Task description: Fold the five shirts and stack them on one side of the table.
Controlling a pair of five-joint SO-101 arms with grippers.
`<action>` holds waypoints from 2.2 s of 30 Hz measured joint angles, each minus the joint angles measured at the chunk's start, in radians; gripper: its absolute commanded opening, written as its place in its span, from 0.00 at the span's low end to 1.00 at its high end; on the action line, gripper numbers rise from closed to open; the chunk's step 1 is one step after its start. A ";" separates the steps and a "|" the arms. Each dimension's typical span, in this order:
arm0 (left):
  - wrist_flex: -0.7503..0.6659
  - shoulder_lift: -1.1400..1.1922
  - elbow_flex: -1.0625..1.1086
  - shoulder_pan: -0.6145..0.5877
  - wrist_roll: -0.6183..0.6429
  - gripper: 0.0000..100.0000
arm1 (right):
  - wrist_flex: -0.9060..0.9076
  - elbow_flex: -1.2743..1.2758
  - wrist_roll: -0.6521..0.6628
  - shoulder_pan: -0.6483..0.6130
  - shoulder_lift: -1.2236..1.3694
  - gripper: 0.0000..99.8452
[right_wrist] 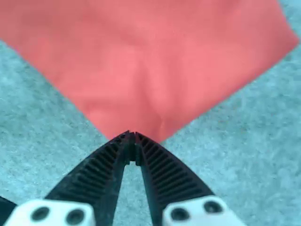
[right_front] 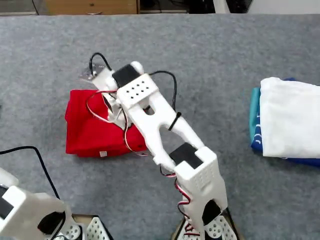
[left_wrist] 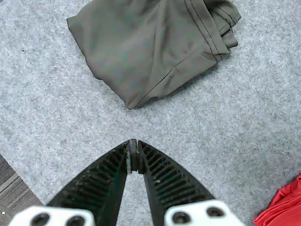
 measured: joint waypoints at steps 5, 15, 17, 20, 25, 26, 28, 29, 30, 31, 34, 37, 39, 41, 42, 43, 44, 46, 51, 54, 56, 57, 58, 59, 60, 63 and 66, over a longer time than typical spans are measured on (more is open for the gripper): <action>0.000 0.000 0.000 0.000 0.000 0.02 | -0.127 0.170 -0.002 -0.012 0.028 0.00; 0.000 0.000 0.000 0.000 0.000 0.02 | -0.147 0.270 -0.002 -0.095 0.023 0.00; 0.000 0.000 0.000 0.000 0.000 0.02 | -0.127 0.238 -0.002 -0.097 -0.012 0.00; 0.000 0.000 0.000 0.000 0.000 0.02 | -0.107 0.176 -0.002 -0.098 -0.066 0.00; 0.000 0.000 0.000 0.000 0.000 0.02 | -0.152 0.066 -0.002 -0.098 -0.087 0.00; 0.000 0.000 0.000 0.000 0.000 0.02 | -0.183 0.052 -0.002 -0.098 -0.086 0.00; 0.000 0.000 0.000 0.000 0.000 0.02 | -0.264 0.020 -0.002 -0.098 -0.071 0.00; 0.000 0.000 0.000 0.002 0.000 0.02 | -0.310 0.008 -0.002 -0.098 -0.051 0.00; 0.000 0.000 0.000 0.003 0.000 0.02 | -0.362 -0.003 -0.002 -0.098 -0.028 0.00; 0.000 0.000 0.000 0.005 0.000 0.02 | -0.414 -0.015 -0.002 -0.098 0.002 0.00; 0.000 0.000 0.000 0.005 0.000 0.02 | -0.563 -0.051 -0.002 -0.098 0.095 0.00; 0.000 0.000 0.000 0.005 0.000 0.02 | -0.618 -0.112 -0.002 -0.109 0.199 0.00; 0.000 0.000 0.000 0.005 0.000 0.02 | -0.618 -0.158 -0.002 -0.133 0.261 0.00; 0.000 0.000 0.000 0.005 0.000 0.02 | -0.600 -0.210 -0.002 -0.164 0.316 0.00; 0.000 0.000 0.000 0.005 0.000 0.02 | -0.588 -0.236 -0.002 -0.180 0.342 0.00; 0.000 0.000 0.000 0.005 0.000 0.02 | -0.574 -0.259 -0.002 -0.192 0.367 0.00; 0.000 0.000 0.000 0.005 0.000 0.02 | -0.559 -0.284 -0.002 -0.203 0.388 0.00; 0.000 0.000 0.000 0.005 0.000 0.02 | -0.525 -0.339 -0.002 -0.213 0.422 0.00; 0.000 0.000 0.000 0.005 0.000 0.02 | -0.377 -0.531 0.051 -0.207 0.433 0.00; 0.000 0.000 0.000 0.005 0.000 0.02 | -0.265 -0.657 0.057 -0.172 0.433 0.00; 0.000 0.000 0.000 0.009 0.000 0.02 | -0.176 -0.732 0.060 -0.144 0.433 0.00; 0.000 0.000 0.000 0.014 0.000 0.02 | -0.132 -0.769 0.060 -0.130 0.433 0.00; 0.000 0.000 0.000 0.021 0.000 0.02 | -0.087 -0.801 0.060 -0.118 0.433 0.00; 0.000 0.000 0.000 0.028 0.000 0.02 | -0.038 -0.836 0.060 -0.106 0.433 0.00; 0.000 0.000 0.000 0.031 0.000 0.02 | 0.009 -0.870 0.060 -0.097 0.433 0.00; 0.000 0.000 0.000 0.032 0.000 0.02 | 0.089 -0.944 0.008 -0.074 0.431 0.00; 0.000 0.000 0.000 0.032 0.000 0.02 | 0.101 -0.948 -0.034 -0.038 0.425 0.00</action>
